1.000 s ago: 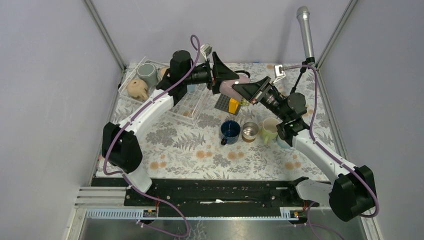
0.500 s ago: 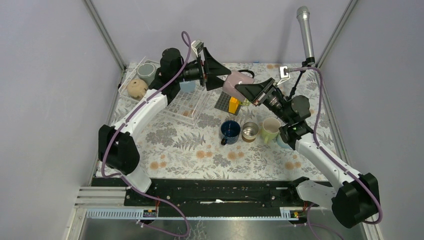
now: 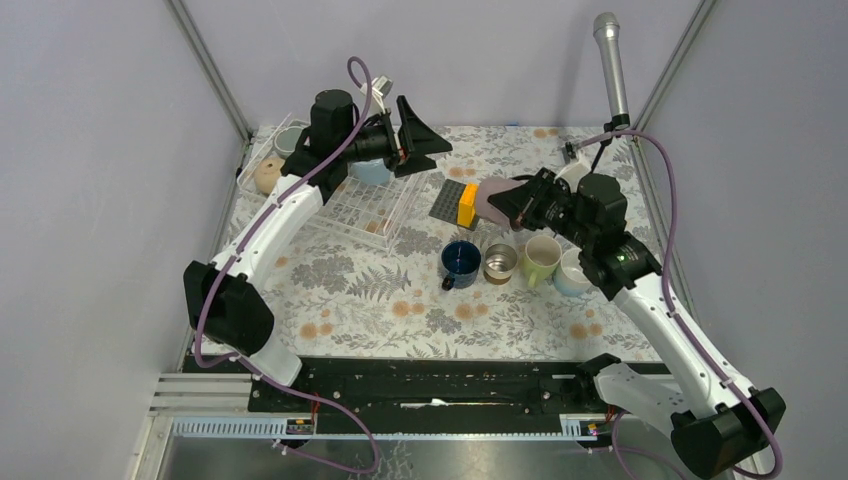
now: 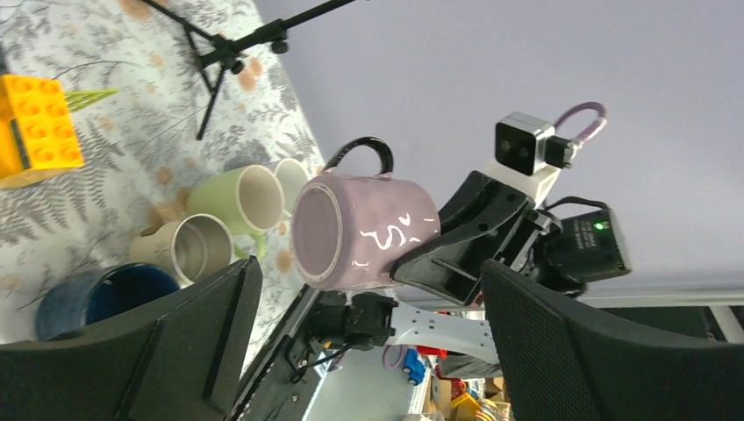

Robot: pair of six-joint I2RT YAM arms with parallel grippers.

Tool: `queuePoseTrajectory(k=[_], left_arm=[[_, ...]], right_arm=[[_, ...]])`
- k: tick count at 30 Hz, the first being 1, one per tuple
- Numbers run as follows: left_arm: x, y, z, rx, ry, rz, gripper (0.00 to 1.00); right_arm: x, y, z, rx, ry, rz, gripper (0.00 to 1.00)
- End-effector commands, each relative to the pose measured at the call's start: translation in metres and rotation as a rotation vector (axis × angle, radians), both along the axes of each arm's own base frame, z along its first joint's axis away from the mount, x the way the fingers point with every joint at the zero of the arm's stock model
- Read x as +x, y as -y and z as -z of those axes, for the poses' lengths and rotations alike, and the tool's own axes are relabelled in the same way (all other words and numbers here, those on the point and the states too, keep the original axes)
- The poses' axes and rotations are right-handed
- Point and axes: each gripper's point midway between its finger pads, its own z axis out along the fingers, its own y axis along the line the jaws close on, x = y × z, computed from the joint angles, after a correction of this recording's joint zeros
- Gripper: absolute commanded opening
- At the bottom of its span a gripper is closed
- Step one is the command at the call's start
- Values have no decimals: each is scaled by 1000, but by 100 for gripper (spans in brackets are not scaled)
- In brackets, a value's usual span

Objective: Unload the cups from the dish rack
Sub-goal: Place the cup at the center of the board.

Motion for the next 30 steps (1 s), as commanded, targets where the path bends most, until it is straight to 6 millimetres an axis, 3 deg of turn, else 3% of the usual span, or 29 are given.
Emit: queuePoseTrajectory(k=[1,6,10,20,30], left_arm=[[-4,-9,-14,58,111,-52,99],[-5,-11,-5,105,121,-73,99],[-4,-13,-1,138,131,-88,99],[-6,-17,1,169,145,-101,99],[-7,-18,5,187,145,-94,99]], right_arm=[[-15,25,13,-167,-66,64,0],[-32,32,55,-314,-208,82,0],[-51,26,85,-388,-282,81,0],[-82,-1,152,-598,-412,68,0],[-101,-32,203,-740,-452,10,0]])
